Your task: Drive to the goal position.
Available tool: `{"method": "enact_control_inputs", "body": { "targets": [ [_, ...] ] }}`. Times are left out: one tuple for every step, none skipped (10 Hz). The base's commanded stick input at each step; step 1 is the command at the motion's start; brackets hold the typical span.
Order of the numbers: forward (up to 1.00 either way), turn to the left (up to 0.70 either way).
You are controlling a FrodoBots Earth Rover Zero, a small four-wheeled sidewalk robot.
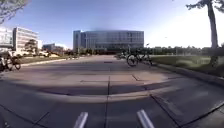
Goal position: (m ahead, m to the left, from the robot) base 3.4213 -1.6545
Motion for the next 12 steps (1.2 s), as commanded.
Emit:
{"method": "enact_control_inputs", "body": {
  "targets": [
    [0.00, 0.00],
    [0.00, 0.00],
    [0.00, 0.00],
    [0.00, 0.00],
    [-0.11, 0.00],
    [-0.31, 0.00],
    [-0.42, 0.00],
    [-0.22, 0.00],
    [0.00, 0.00],
    [0.00, 0.00],
    [0.00, 0.00],
    [0.00, 0.00]
  ]
}}
